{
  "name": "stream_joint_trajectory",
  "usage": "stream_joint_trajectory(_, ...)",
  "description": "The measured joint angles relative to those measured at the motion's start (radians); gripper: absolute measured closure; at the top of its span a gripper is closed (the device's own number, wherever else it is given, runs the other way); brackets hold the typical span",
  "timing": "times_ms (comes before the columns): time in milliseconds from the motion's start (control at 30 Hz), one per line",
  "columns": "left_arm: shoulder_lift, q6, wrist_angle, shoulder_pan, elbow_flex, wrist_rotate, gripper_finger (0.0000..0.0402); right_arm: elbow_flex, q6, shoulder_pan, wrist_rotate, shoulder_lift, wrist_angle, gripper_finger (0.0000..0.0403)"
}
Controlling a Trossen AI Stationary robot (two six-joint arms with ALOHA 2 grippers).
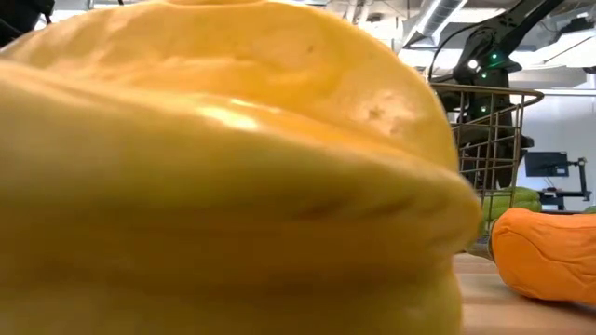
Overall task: Build produce basket
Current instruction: Put the green chayote into the gold wire basket
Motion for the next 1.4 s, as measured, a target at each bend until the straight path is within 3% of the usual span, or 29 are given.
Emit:
stream_joint_trajectory(267,0.000,0.000,0.000,0.000,0.000,0.000,0.0401,0.012,-0.007,0.003,0.001,0.136,0.001,0.0152)
stream_joint_trajectory(500,0.000,0.000,0.000,0.000,0.000,-0.001,0.0401,0.010,-0.018,0.000,0.021,0.135,0.002,0.0173)
stream_joint_trajectory(867,0.000,0.000,0.000,0.000,0.000,-0.001,0.0401,0.019,-0.010,-0.005,0.022,0.111,-0.025,0.0385)
stream_joint_trajectory(1100,0.000,0.000,0.000,0.000,0.000,0.000,0.0401,0.085,-0.011,-0.006,0.028,0.117,-0.051,0.0402)
stream_joint_trajectory(1400,0.000,0.000,0.000,0.000,0.000,0.007,0.0401,0.140,-0.002,0.007,0.024,0.116,-0.095,0.0394)
